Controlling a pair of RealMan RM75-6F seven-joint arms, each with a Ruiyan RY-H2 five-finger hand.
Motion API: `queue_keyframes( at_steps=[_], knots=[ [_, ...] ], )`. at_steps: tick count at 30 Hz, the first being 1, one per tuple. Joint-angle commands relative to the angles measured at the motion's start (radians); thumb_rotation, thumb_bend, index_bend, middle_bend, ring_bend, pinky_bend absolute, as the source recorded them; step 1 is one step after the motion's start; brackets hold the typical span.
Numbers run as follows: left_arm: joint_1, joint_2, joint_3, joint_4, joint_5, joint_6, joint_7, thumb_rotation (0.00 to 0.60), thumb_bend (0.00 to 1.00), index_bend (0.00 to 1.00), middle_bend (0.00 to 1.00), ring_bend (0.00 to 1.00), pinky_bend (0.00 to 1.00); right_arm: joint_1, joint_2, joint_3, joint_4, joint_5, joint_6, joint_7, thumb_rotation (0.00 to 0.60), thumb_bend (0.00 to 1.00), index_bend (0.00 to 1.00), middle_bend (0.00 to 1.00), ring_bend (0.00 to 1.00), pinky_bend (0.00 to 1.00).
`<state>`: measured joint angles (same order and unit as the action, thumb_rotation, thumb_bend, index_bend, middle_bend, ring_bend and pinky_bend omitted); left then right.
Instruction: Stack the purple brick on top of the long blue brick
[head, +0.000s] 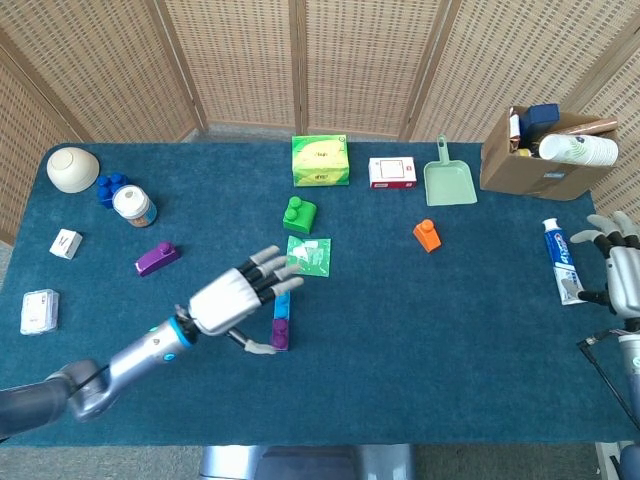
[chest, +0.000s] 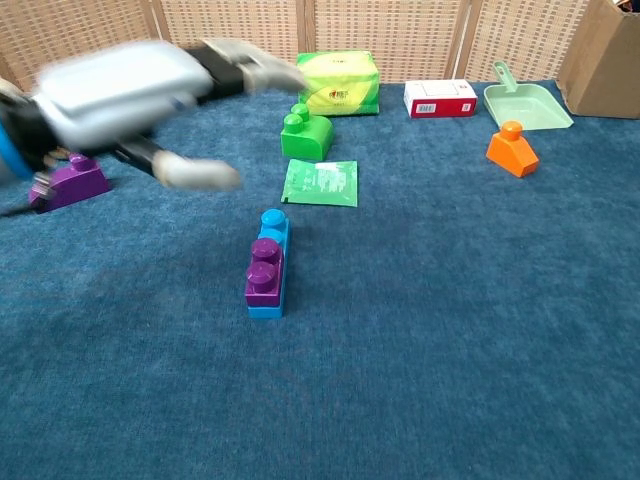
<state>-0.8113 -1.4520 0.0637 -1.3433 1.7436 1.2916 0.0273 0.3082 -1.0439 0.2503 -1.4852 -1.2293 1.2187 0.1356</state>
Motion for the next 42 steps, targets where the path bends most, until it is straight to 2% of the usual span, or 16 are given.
queue_keyframes(
  at_steps=[1,5,13,15,17,21,32,36,42],
  knots=[
    [0.080,0.122,-0.006,-0.118,-0.059,0.044,0.075,0.000,0.09,0.00,0.00,0.00,0.00,0.011,-0.007,-0.003,-0.001,-0.005,-0.006,-0.027,0.600,0.16,0.34,0.18,0.00,0.13],
    [0.136,0.189,-0.002,-0.182,-0.102,0.070,0.107,0.000,0.09,0.00,0.00,0.00,0.00,0.020,-0.010,-0.005,-0.011,-0.008,-0.010,-0.049,0.600,0.16,0.34,0.18,0.00,0.12],
    [0.316,0.330,0.014,-0.317,-0.252,0.156,0.163,0.000,0.11,0.00,0.00,0.00,0.00,0.027,-0.013,-0.025,-0.050,-0.021,0.002,-0.154,0.600,0.16,0.34,0.18,0.00,0.11],
    [0.357,0.357,0.019,-0.344,-0.282,0.174,0.167,0.039,0.11,0.00,0.00,0.00,0.00,0.024,-0.016,-0.031,-0.061,-0.027,0.016,-0.184,0.600,0.16,0.34,0.18,0.00,0.11],
    [0.389,0.375,0.021,-0.363,-0.303,0.191,0.173,0.104,0.11,0.00,0.00,0.00,0.00,0.021,-0.019,-0.035,-0.070,-0.029,0.027,-0.206,0.600,0.16,0.34,0.18,0.00,0.10],
    [0.465,0.405,0.026,-0.390,-0.343,0.239,0.158,0.167,0.11,0.00,0.00,0.00,0.00,0.010,-0.020,-0.045,-0.095,-0.032,0.048,-0.244,0.600,0.16,0.34,0.18,0.00,0.10],
    [0.655,0.388,0.029,-0.335,-0.357,0.384,0.101,0.238,0.11,0.06,0.00,0.00,0.00,-0.024,-0.020,-0.074,-0.175,-0.067,0.111,-0.310,0.600,0.16,0.34,0.18,0.00,0.10],
    [0.679,0.377,0.008,-0.330,-0.342,0.406,0.085,0.273,0.11,0.06,0.00,0.00,0.00,-0.027,-0.019,-0.081,-0.188,-0.072,0.110,-0.310,0.600,0.16,0.34,0.18,0.00,0.10],
    [0.683,0.365,-0.023,-0.326,-0.322,0.391,0.084,0.286,0.11,0.07,0.01,0.00,0.00,-0.033,-0.019,-0.089,-0.194,-0.070,0.103,-0.303,0.600,0.16,0.34,0.18,0.00,0.10]
  ],
)
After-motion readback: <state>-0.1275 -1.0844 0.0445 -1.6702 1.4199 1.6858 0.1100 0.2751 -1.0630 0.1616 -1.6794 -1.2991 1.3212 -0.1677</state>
